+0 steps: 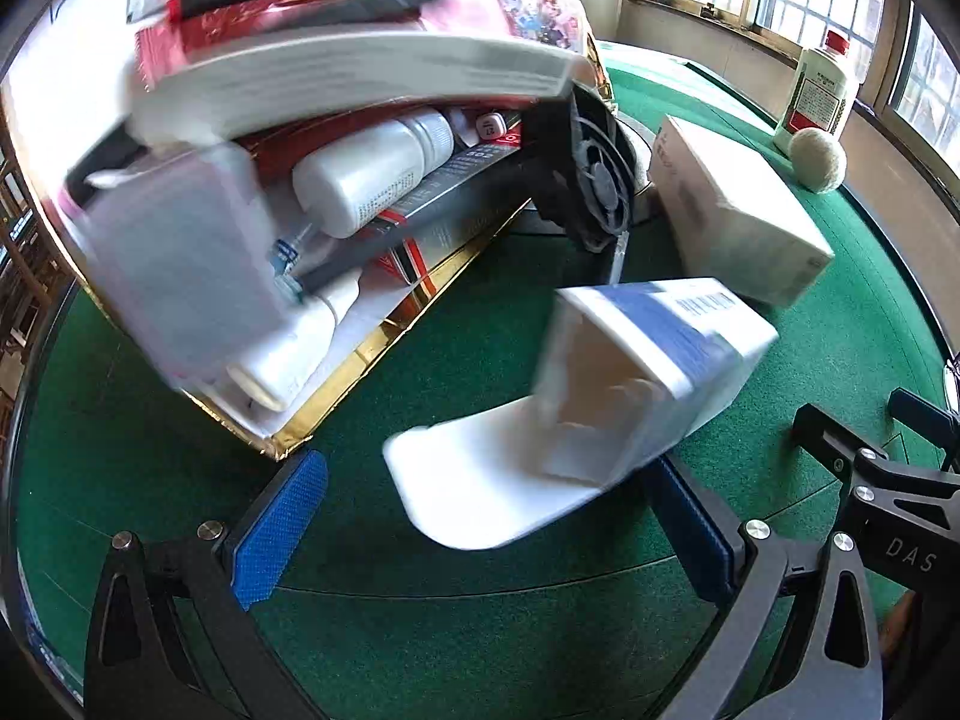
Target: Organize objects
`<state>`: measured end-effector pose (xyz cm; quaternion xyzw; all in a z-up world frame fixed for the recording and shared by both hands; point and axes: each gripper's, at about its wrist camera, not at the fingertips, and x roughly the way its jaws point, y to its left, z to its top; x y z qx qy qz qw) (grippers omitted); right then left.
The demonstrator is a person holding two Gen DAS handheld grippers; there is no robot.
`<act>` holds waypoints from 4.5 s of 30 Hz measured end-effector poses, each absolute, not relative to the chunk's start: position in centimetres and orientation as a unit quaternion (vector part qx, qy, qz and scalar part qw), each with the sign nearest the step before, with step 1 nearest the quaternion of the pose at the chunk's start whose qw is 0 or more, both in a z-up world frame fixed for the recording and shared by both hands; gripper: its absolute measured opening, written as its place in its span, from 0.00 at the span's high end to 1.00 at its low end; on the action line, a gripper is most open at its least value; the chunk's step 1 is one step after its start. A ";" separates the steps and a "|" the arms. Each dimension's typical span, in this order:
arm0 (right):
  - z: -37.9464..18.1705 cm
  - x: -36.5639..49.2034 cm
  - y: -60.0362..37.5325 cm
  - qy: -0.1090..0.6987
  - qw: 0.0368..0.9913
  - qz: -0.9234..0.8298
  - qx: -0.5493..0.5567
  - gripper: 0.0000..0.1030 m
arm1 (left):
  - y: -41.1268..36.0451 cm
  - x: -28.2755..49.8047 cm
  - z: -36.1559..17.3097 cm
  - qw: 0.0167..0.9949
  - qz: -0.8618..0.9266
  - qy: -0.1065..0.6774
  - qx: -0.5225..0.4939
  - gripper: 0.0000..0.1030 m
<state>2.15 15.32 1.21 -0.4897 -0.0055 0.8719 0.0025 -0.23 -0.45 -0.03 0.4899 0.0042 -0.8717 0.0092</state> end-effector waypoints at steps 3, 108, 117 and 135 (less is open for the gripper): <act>1.1 1.6 15.2 -0.005 0.003 0.872 -0.490 0.00 | -0.5 -0.3 0.0 0.009 -0.872 0.004 0.490 0.01; 11.6 -1.4 24.2 0.044 0.003 0.930 -0.365 0.00 | -3.2 2.3 2.9 -0.122 -0.889 -0.061 0.438 0.01; 8.7 -14.5 28.2 0.116 0.091 0.903 -0.404 0.00 | -5.9 2.4 4.1 -0.166 -0.894 0.018 0.416 0.01; 5.0 -17.7 28.2 0.121 0.055 0.907 -0.399 0.44 | -5.2 2.0 3.6 -0.173 -0.895 0.011 0.412 0.01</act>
